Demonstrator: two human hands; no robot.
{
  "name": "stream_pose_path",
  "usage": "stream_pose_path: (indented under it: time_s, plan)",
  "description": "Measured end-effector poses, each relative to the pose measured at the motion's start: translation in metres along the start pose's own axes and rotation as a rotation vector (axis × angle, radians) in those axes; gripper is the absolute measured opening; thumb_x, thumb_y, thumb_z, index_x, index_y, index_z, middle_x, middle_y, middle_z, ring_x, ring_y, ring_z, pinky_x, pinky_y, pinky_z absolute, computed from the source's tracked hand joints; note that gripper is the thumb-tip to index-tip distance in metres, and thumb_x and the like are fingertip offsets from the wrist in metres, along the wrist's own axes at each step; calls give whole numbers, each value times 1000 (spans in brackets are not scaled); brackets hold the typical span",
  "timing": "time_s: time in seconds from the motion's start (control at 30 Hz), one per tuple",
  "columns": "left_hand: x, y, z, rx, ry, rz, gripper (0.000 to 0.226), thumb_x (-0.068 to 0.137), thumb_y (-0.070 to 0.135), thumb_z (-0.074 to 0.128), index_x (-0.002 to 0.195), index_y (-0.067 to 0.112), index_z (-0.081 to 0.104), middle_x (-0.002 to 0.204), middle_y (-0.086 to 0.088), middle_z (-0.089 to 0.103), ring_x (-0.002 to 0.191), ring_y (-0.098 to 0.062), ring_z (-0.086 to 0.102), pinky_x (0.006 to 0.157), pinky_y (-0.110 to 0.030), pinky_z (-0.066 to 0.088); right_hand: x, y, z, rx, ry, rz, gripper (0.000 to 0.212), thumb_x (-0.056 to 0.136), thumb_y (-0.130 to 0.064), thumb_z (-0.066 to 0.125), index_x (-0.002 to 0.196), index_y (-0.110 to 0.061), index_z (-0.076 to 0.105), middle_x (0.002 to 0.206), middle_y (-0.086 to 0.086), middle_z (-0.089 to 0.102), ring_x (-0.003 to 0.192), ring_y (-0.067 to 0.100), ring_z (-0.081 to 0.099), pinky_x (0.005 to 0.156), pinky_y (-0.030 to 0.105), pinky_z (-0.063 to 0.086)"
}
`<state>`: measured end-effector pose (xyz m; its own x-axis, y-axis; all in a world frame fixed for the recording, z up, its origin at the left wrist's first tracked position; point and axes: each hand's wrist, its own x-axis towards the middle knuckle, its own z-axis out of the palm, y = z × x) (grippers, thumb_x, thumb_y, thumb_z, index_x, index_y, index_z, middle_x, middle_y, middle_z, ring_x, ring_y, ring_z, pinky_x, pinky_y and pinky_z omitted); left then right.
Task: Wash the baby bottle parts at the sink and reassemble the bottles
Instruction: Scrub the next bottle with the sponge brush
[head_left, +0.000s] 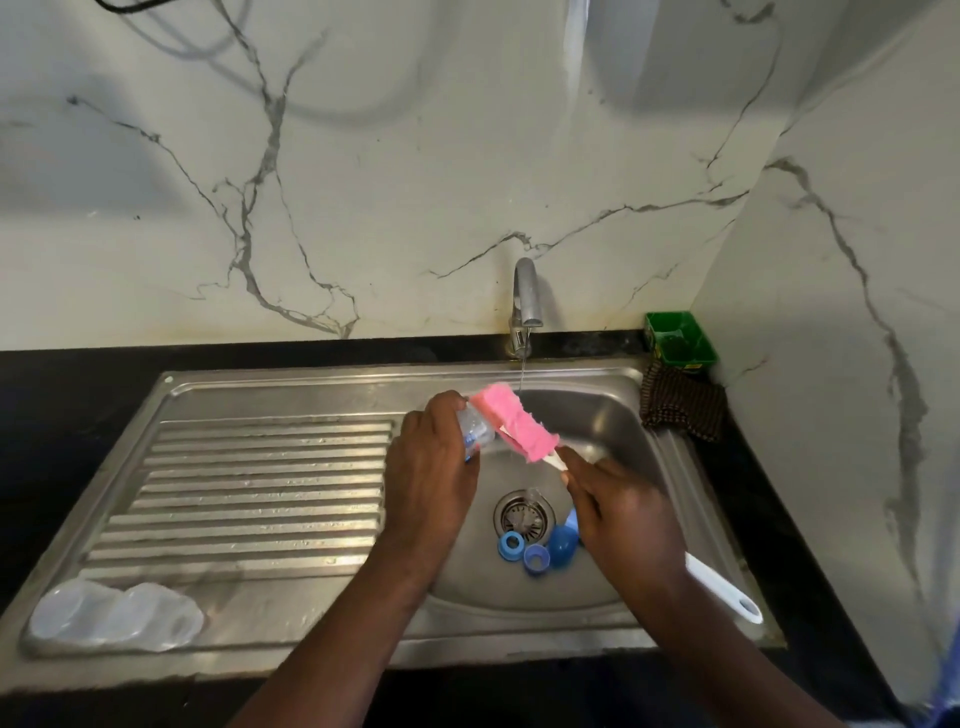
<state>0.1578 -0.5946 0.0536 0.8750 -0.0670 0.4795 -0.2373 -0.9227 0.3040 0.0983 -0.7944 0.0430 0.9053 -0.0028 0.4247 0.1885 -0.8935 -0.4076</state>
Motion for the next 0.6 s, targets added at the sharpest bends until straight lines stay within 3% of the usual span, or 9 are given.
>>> stream_pose_path:
  time_s: [0.13,0.27,0.4,0.5,0.6]
  plan:
    - [-2,11,4,-133,-53,-105,65,71,27,88,122,17,49,110,-6,64,97,-23,62,71,-33,54,13,-4,-1,-67,40,-28,36,89,-28,57,123,-29,69,70,-1,58,51,23,58,40,33,47]
    - [10,6,-4,-649,-191,-421,51,77,29,85,110,25,46,96,12,60,78,-2,61,60,-17,45,-2,10,-5,-30,-6,-6,43,91,-34,41,126,-32,67,74,-2,62,54,22,60,42,34,49]
    - [7,9,3,-1228,-334,-648,38,79,29,82,109,19,61,104,-16,69,76,-21,66,53,-30,51,10,6,-3,23,26,-35,38,93,-30,51,127,-27,68,73,-2,60,53,20,57,44,32,48]
    - [6,4,-3,-1445,-323,-750,40,80,30,79,113,16,59,98,-11,69,74,-23,66,53,-29,49,5,13,-6,53,27,-25,40,93,-32,46,126,-29,68,72,-3,61,52,18,57,44,29,47]
    - [8,2,-7,-1501,-398,-704,49,85,32,76,124,11,55,101,-10,68,73,-22,67,53,-29,50,0,21,-8,93,32,-20,41,92,-33,46,126,-29,68,71,-1,62,52,17,58,45,30,49]
